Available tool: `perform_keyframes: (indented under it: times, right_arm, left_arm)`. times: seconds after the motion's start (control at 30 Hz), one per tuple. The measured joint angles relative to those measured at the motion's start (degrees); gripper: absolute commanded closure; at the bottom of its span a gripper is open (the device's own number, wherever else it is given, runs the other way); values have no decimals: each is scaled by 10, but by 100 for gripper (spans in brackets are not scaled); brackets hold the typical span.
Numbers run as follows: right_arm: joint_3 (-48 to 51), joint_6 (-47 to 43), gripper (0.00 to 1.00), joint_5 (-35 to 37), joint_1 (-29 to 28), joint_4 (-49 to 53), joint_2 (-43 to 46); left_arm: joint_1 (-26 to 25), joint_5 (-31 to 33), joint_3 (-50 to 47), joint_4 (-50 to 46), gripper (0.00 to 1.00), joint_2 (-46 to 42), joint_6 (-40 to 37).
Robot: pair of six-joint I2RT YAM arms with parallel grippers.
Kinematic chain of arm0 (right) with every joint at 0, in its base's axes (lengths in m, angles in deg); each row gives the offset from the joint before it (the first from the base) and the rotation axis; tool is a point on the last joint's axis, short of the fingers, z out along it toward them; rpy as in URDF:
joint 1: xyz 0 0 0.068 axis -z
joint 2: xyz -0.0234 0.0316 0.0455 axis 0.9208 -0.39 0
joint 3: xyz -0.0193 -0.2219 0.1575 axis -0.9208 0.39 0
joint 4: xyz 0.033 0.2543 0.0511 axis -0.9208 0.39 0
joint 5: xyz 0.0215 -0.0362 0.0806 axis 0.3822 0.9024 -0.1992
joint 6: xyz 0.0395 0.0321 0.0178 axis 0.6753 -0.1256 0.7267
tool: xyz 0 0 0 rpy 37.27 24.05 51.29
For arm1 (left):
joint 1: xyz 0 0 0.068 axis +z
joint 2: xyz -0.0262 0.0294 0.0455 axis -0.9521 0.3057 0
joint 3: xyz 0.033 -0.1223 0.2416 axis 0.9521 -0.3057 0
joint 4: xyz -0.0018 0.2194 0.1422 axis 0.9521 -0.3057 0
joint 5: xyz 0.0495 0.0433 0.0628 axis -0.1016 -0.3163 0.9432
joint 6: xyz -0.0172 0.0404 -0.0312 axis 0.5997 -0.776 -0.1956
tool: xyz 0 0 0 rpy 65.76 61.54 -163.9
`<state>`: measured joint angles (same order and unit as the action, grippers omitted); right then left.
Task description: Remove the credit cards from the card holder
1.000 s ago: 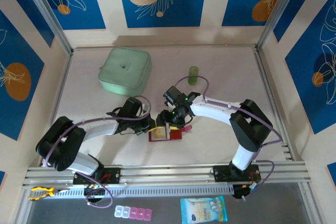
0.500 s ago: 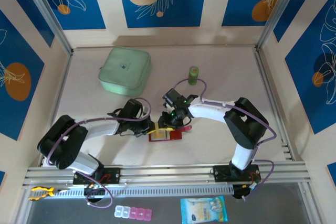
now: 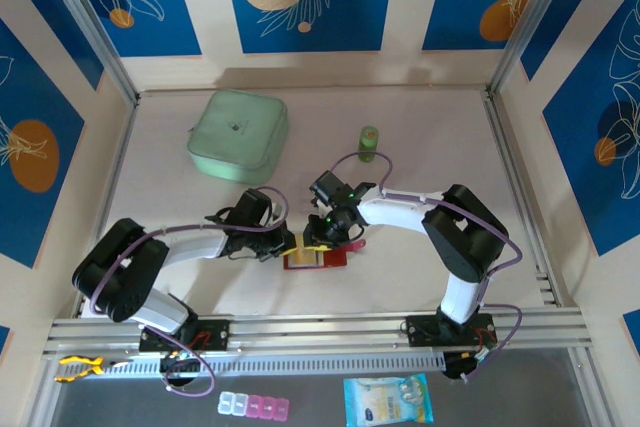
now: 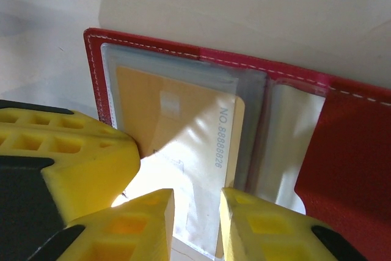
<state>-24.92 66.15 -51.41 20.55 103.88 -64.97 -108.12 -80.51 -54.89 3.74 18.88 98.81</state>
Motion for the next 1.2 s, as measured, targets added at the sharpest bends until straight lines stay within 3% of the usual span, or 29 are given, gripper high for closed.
perform_keyframes:
  times: [1.2]
  right_arm:
    - [-6, 2, 73, 39, 0, 48, -6]
  left_arm:
    - [-1, -1, 3, -5, 99, 0, -2]
